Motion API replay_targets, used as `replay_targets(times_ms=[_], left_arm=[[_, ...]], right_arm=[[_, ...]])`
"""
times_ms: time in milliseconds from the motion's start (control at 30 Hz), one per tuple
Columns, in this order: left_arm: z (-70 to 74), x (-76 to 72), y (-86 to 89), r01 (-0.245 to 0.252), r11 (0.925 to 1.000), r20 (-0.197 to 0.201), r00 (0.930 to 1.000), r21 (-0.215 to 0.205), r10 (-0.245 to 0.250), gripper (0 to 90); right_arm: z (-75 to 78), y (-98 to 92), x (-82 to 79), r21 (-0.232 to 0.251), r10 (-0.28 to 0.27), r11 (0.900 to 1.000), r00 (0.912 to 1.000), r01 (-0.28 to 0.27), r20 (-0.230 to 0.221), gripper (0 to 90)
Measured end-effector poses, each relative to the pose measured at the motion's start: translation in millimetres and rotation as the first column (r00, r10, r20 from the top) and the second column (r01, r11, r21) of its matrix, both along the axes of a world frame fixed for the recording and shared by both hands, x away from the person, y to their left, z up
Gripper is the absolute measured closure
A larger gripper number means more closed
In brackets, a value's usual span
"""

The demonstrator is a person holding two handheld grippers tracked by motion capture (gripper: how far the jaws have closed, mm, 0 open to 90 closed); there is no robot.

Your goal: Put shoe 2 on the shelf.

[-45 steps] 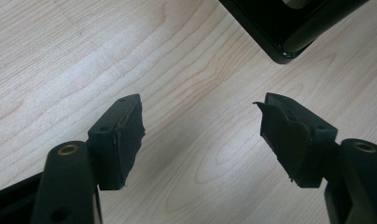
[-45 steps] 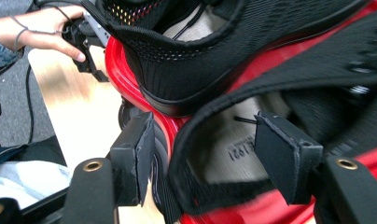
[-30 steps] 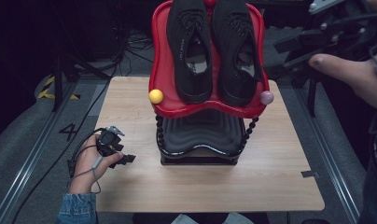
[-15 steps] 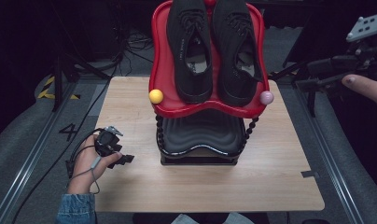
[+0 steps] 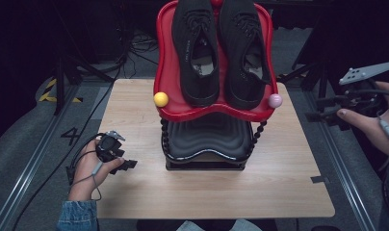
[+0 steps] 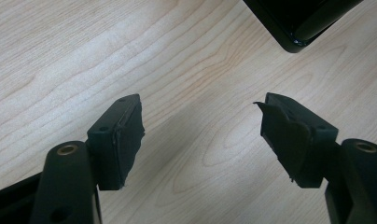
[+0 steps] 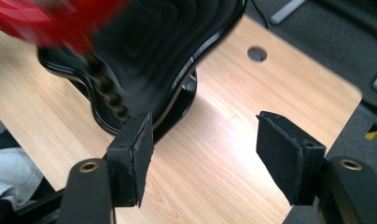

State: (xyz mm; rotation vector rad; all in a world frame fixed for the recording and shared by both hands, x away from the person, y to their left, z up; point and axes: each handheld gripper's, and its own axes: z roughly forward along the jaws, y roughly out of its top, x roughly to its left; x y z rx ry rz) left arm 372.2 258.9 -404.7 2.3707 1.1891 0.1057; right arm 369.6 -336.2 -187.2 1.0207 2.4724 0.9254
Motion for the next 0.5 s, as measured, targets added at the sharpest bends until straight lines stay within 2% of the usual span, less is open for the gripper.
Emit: replay_targets(times_ms=[233, 467, 500], left_arm=[[0.8, -1.2, 2.0, -0.005, 1.0, 0.001, 1.0, -0.003, 0.005, 30.0], [3.2, -2.0, 1.8, -0.007, 1.0, 0.021, 0.9998, 0.003, 0.007, 28.3], [3.2, -2.0, 1.8, -0.007, 1.0, 0.021, 0.9998, 0.003, 0.007, 27.6]], right_arm=[[-51.7, -10.1, 11.3, 0.008, -0.034, 0.999, 0.9967, 0.035, -0.073, 36.2], [-103.1, -14.0, 17.3, 0.012, -0.037, 0.999, 0.9932, 0.038, -0.111, 34.3], [-103.1, -14.0, 17.3, 0.012, -0.037, 0.999, 0.9932, 0.038, -0.111, 34.3]])
